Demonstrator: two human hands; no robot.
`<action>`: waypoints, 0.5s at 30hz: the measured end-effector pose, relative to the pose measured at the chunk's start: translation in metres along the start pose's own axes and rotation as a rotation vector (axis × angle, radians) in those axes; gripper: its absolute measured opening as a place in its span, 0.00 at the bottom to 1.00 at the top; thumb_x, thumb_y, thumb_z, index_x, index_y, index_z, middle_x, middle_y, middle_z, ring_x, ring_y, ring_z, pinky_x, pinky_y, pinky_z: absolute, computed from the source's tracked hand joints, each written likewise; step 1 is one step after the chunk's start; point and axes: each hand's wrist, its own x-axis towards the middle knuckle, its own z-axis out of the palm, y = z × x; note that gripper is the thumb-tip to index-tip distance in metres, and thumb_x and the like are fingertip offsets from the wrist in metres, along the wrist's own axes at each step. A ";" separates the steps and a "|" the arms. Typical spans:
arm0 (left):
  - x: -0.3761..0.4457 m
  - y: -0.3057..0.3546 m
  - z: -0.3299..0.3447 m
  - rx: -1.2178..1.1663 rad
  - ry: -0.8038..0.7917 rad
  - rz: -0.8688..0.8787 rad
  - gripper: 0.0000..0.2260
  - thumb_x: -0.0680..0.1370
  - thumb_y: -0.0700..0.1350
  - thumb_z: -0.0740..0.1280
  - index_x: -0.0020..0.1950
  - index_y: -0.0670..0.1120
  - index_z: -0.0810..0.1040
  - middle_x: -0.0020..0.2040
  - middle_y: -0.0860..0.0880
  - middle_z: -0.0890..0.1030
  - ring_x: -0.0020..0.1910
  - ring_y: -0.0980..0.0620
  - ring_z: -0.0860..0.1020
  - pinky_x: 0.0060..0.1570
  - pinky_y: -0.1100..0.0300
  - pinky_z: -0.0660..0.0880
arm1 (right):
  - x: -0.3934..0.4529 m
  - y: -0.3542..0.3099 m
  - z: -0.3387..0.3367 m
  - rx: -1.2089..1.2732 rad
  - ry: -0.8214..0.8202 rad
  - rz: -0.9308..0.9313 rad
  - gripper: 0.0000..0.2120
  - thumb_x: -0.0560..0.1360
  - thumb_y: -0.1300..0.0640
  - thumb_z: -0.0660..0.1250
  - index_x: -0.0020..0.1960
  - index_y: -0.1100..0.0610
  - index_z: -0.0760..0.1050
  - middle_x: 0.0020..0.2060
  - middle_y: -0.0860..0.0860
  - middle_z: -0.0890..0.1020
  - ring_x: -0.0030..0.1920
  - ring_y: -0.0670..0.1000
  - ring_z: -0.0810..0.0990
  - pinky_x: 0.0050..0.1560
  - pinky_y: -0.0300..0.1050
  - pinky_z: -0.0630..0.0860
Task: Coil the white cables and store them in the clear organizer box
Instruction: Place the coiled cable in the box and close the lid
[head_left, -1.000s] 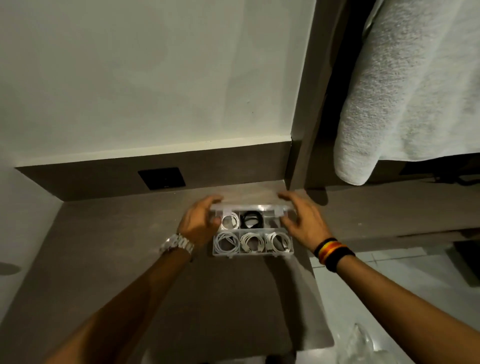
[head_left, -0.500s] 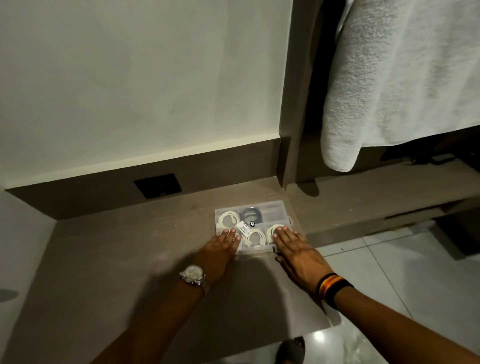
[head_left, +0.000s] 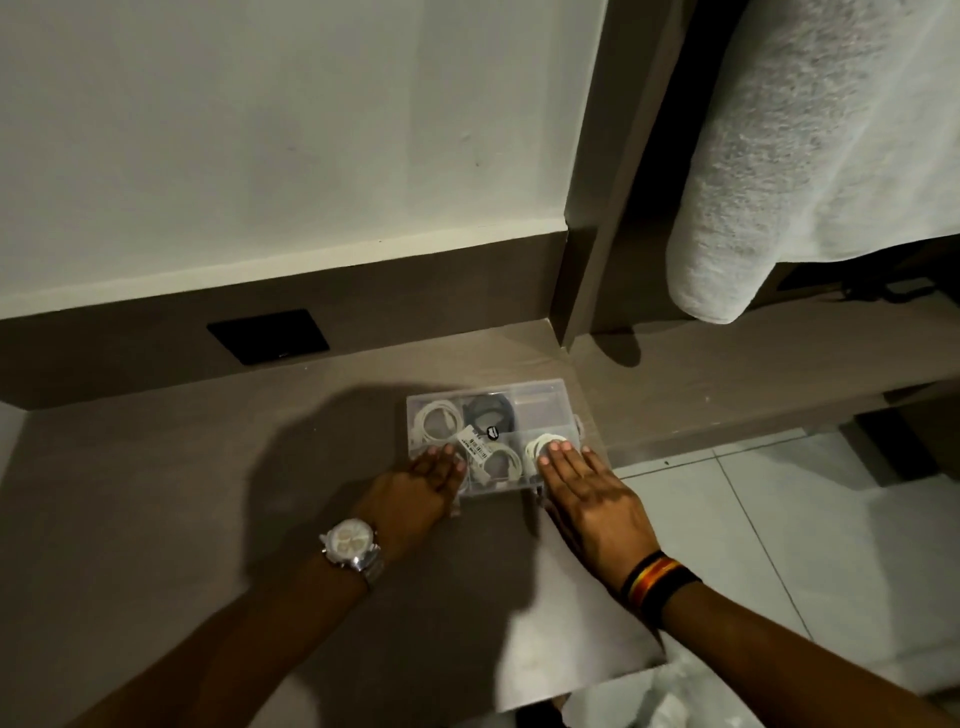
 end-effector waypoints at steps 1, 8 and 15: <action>-0.001 0.002 0.001 -0.015 0.057 -0.010 0.25 0.85 0.45 0.52 0.80 0.41 0.50 0.81 0.39 0.51 0.79 0.38 0.53 0.73 0.46 0.66 | -0.001 0.002 0.001 -0.007 0.001 -0.018 0.29 0.71 0.59 0.79 0.70 0.63 0.77 0.68 0.60 0.80 0.68 0.58 0.80 0.65 0.58 0.79; 0.009 0.010 0.013 0.113 0.345 -0.031 0.19 0.62 0.41 0.77 0.52 0.42 0.87 0.50 0.42 0.87 0.48 0.42 0.86 0.43 0.53 0.84 | 0.012 0.012 0.015 -0.006 0.051 -0.064 0.28 0.68 0.61 0.81 0.66 0.64 0.80 0.64 0.61 0.83 0.63 0.59 0.84 0.65 0.57 0.79; 0.040 -0.011 -0.009 -0.080 0.364 -0.155 0.32 0.78 0.50 0.68 0.77 0.39 0.61 0.77 0.38 0.64 0.76 0.39 0.64 0.76 0.50 0.61 | 0.073 0.028 0.009 0.016 -0.009 0.036 0.30 0.69 0.60 0.80 0.69 0.63 0.78 0.66 0.60 0.82 0.66 0.58 0.82 0.69 0.55 0.73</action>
